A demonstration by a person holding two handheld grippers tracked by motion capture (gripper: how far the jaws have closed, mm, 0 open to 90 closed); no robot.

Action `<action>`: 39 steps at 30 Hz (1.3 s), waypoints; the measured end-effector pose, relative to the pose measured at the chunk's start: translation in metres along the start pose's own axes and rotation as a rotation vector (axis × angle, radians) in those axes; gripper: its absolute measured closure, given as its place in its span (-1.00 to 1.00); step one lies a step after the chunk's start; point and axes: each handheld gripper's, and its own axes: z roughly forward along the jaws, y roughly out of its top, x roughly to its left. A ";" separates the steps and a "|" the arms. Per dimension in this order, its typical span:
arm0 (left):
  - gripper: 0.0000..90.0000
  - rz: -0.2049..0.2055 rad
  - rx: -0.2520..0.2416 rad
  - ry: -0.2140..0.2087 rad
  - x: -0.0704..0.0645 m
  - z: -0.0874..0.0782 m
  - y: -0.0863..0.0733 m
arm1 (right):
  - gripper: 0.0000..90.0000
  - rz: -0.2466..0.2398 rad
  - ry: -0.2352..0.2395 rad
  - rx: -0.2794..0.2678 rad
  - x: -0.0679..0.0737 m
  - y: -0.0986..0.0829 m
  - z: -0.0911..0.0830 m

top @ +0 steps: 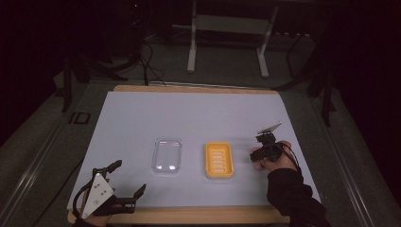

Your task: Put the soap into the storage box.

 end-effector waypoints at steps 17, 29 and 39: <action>-0.98 0.011 -0.015 -0.018 -0.001 0.009 0.005 | -0.18 0.051 0.010 -0.064 0.032 0.001 -0.039; -0.98 0.011 -0.012 -0.024 -0.002 0.009 0.005 | -0.18 0.014 0.047 -0.084 0.071 0.012 -0.046; -0.98 0.012 -0.013 -0.025 -0.002 0.009 0.005 | -0.18 0.007 0.110 -0.074 0.106 0.018 -0.033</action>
